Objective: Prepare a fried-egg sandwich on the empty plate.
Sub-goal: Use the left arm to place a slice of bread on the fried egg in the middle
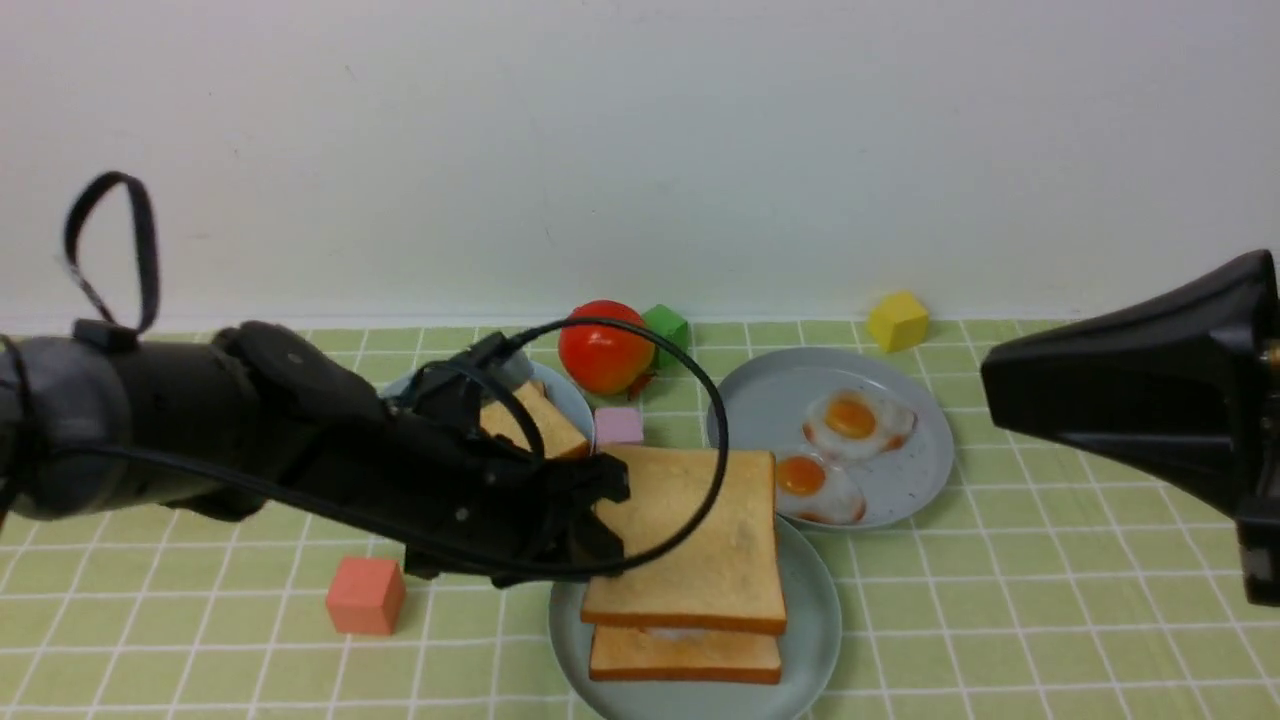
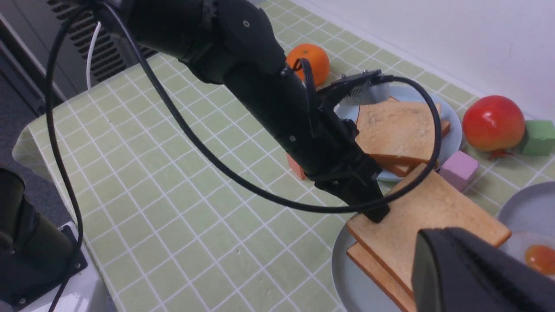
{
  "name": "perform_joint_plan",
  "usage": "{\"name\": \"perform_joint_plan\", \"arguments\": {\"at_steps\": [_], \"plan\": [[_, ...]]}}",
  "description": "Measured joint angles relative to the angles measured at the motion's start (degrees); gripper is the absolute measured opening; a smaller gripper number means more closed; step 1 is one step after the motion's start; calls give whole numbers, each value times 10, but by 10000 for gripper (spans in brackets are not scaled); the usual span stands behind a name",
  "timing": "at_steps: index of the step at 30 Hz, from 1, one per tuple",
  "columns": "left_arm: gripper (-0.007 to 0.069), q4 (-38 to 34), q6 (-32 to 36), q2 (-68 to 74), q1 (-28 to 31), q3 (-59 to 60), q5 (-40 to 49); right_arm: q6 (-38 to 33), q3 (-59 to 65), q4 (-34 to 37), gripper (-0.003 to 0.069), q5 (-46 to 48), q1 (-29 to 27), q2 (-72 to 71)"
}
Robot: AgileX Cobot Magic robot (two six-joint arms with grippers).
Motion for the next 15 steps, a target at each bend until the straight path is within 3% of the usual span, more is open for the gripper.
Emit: {"name": "perform_joint_plan", "arguments": {"at_steps": [5,10,15], "plan": [[41,-8,0,25,-6,1,-22,0,0,1,26,3,0,0],[90,-11,0,26,-6,1,-27,0,0,0,32,5,0,0],[230,14,0,26,-6,1,-15,0,0,-11,47,5,0,0]]}}
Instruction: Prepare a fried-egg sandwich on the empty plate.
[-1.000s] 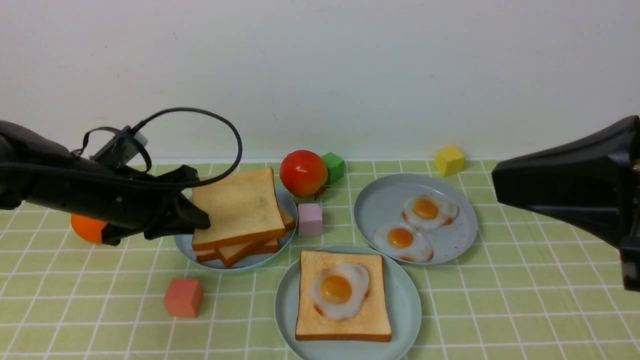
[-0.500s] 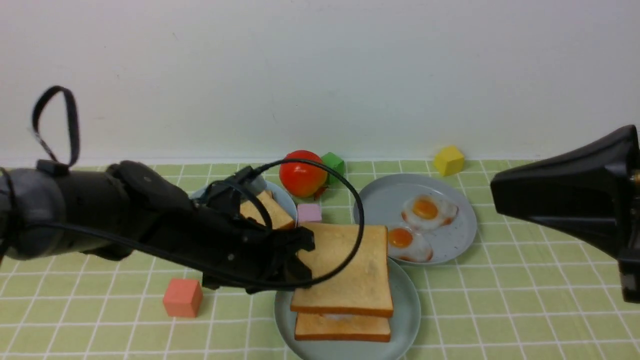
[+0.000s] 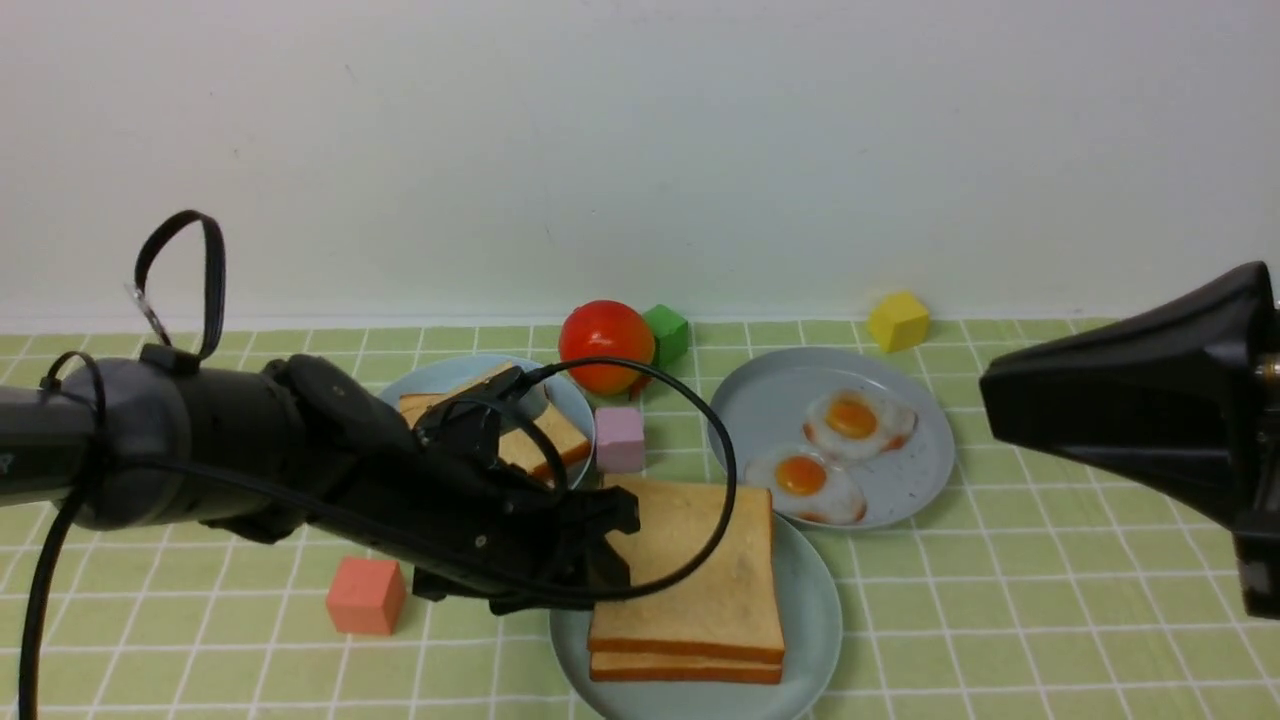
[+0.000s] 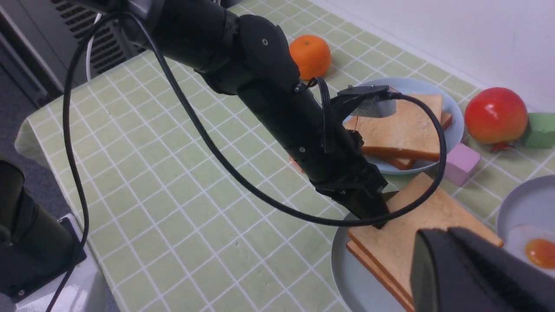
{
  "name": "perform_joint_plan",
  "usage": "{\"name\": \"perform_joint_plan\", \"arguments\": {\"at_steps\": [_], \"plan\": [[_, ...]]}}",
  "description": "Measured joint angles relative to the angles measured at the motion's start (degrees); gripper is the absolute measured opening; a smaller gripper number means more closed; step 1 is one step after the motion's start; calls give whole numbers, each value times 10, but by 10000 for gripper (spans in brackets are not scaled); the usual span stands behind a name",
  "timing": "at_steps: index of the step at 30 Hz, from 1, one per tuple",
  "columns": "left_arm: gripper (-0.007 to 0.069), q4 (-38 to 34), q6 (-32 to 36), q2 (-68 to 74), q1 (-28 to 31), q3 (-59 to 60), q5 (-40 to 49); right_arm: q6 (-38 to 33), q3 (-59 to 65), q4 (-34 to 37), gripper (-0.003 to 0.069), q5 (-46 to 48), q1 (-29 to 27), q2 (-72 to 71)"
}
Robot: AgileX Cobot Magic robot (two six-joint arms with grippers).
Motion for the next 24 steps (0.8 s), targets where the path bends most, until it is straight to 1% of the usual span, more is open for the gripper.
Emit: {"name": "perform_joint_plan", "arguments": {"at_steps": [1,2,5,7,9,10,13,14,15,16,17,18,19,20,21,23,24], "plan": [[236,1,0,0,0,0,1,0,0,-1,47,0,0,0],[281,10,0,0,0,0,5,0,0,-11,49,1,0,0],[363,29,-7,-1,0,0,18,1,0,-37,54,7,0,0],[405,51,-13,-8,0,0,26,11,0,-56,58,16,0,-3],[424,76,-26,-24,0,0,32,28,1,-65,61,20,0,-14],[425,79,-28,-25,0,0,32,32,1,-65,61,21,0,-16],[433,140,-88,-71,0,0,43,46,12,-66,67,17,0,-54],[433,149,-98,-74,0,0,44,48,15,-66,67,17,0,-60],[433,175,-122,-91,0,0,51,53,27,-67,69,15,0,-75],[432,226,-170,-125,0,0,73,70,54,-75,74,11,0,-106],[430,257,-193,-147,0,0,88,78,70,-80,75,7,0,-124],[428,257,-200,-147,0,0,88,81,74,-82,76,7,0,-124],[424,289,-225,-170,0,0,106,90,91,-86,78,-2,1,-142],[408,333,-273,-204,0,0,133,109,130,-96,80,-19,1,-169],[392,361,-306,-230,0,0,151,125,156,-101,81,-36,1,-190],[347,408,-362,-283,0,0,186,162,211,-111,83,-78,2,-233],[328,419,-381,-299,0,0,198,178,233,-114,83,-98,2,-251]]}}
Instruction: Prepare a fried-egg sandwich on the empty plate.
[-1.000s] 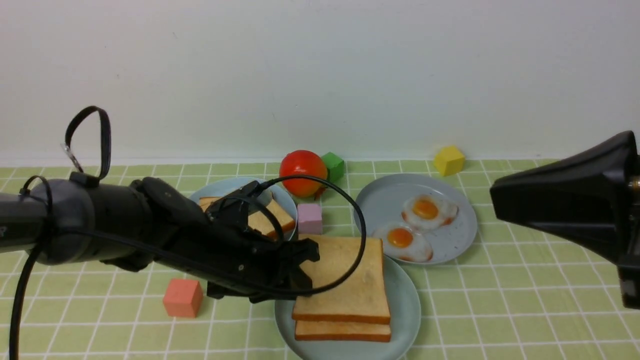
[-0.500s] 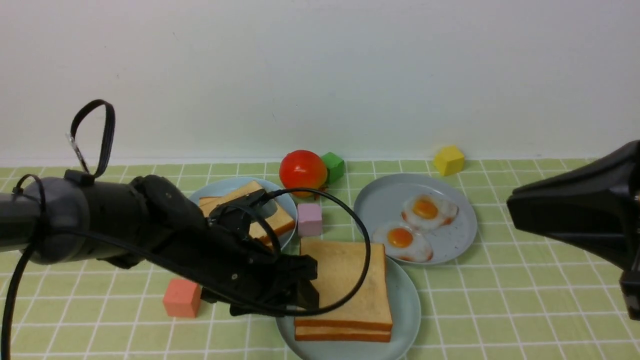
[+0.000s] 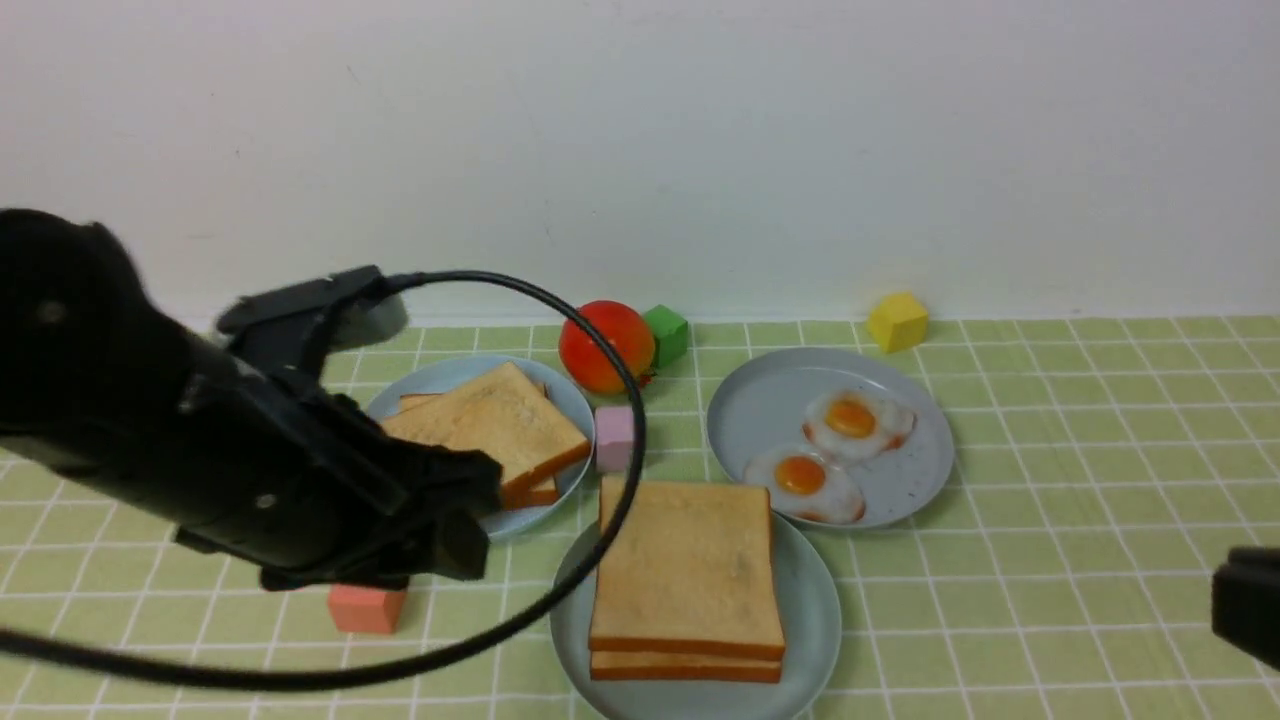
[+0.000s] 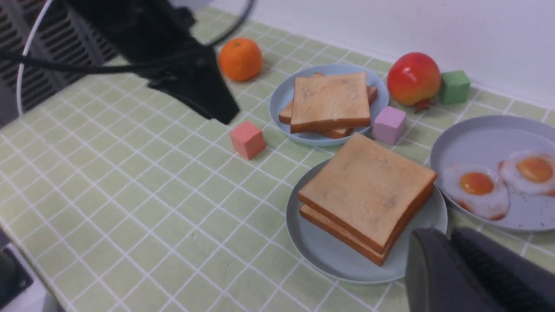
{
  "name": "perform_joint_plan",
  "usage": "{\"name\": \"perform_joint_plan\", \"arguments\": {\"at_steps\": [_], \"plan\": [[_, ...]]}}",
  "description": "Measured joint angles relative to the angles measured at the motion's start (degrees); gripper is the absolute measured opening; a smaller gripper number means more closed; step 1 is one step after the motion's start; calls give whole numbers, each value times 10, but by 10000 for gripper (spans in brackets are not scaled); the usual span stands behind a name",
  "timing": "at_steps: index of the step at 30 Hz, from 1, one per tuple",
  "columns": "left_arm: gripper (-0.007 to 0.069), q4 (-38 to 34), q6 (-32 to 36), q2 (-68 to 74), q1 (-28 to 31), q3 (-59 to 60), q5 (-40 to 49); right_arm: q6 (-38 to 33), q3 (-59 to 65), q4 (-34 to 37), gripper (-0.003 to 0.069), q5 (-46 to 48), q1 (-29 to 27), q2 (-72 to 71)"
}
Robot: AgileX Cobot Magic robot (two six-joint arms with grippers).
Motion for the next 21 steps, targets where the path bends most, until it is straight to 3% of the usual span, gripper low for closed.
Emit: {"name": "perform_joint_plan", "arguments": {"at_steps": [4,8,13,21], "plan": [[169,27,-61,-104,0,6,52,49,93,-29,85,-81,0,-79],[1,5,-99,-211,0,45,82,60,166,-88,91,-115,0,-140],[-13,-35,-108,-339,0,115,93,60,198,-122,96,-115,0,-176],[-13,-39,-108,-474,0,151,119,60,200,-126,104,-116,0,-177]]}}
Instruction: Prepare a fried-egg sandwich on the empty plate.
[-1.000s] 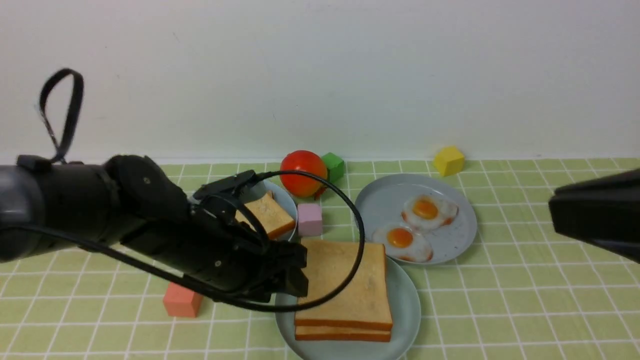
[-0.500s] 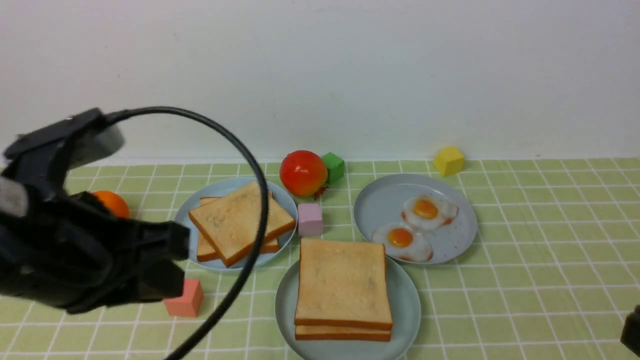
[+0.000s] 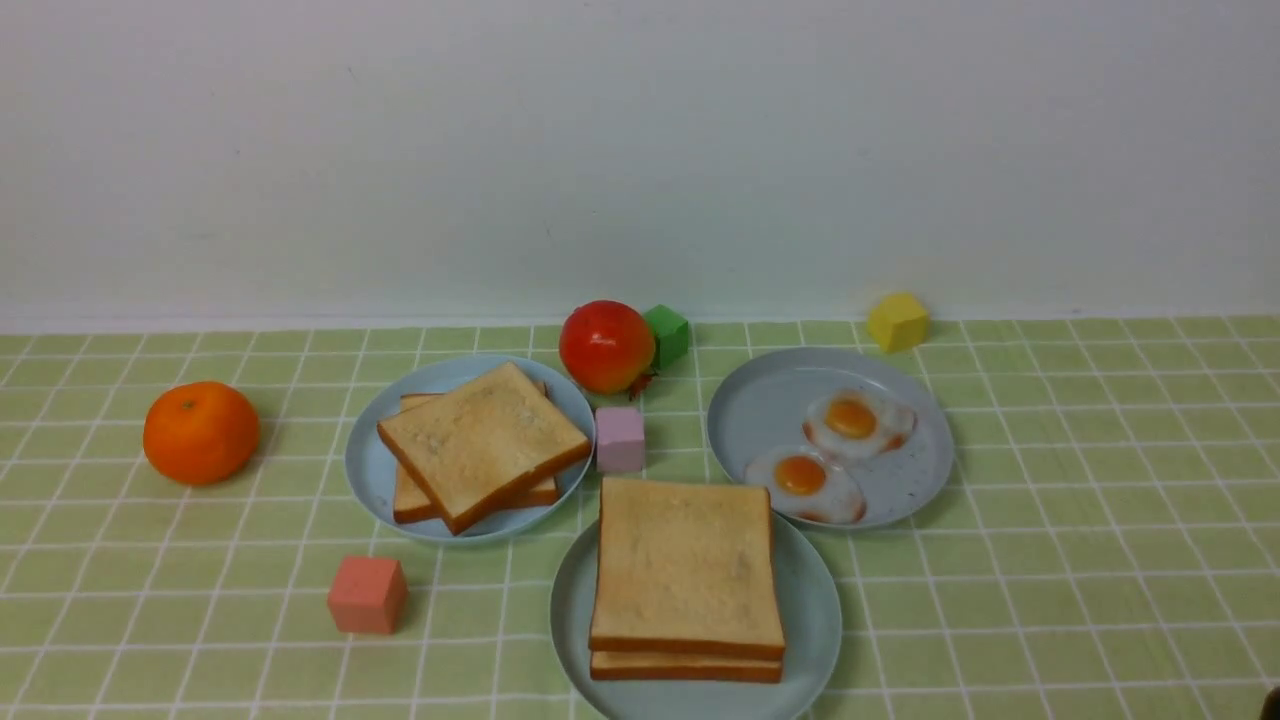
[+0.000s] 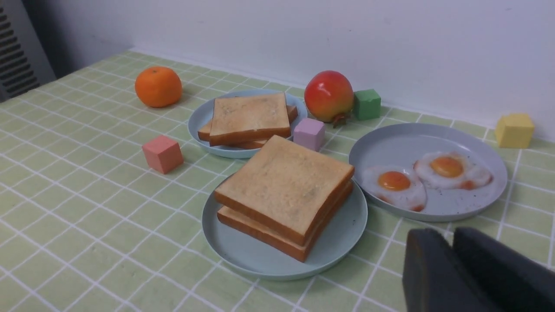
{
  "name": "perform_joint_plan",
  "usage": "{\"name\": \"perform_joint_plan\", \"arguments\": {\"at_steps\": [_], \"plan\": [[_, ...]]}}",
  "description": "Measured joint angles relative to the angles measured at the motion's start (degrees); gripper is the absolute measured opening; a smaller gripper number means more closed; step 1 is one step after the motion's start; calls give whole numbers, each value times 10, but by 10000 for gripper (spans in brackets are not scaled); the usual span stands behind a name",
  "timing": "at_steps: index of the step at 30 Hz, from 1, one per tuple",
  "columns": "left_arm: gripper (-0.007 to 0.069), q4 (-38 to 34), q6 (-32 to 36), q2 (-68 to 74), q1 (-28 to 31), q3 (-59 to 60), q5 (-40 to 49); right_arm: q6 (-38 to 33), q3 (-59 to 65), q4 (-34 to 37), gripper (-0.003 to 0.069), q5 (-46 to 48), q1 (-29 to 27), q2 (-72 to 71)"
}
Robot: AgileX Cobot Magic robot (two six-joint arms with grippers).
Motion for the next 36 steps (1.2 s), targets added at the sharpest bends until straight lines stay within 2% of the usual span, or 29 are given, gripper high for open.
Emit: {"name": "perform_joint_plan", "arguments": {"at_steps": [12,14,18,20,21,22,26,28,31,36], "plan": [[-13,6,0,-40,0,0,16,0,1,0,115,0,0,0],[-13,38,8,-49,0,6,-9,0,1,0,115,0,0,0],[-13,174,21,-114,2,55,-133,0,1,-1,118,0,0,0],[-13,222,20,-150,21,102,-209,0,1,-2,120,0,0,0],[-13,226,18,-154,24,113,-215,0,1,-2,120,0,0,0],[-13,245,8,-181,55,159,-265,0,1,-2,120,0,0,0],[-13,262,2,-251,135,290,-339,0,1,-2,124,0,0,0],[-13,264,2,-259,154,342,-345,0,1,-2,126,0,0,0],[-13,264,2,-260,172,410,-336,0,1,-2,131,-2,0,0],[-13,264,2,-260,173,415,-349,0,1,-2,137,-3,0,0]]}}
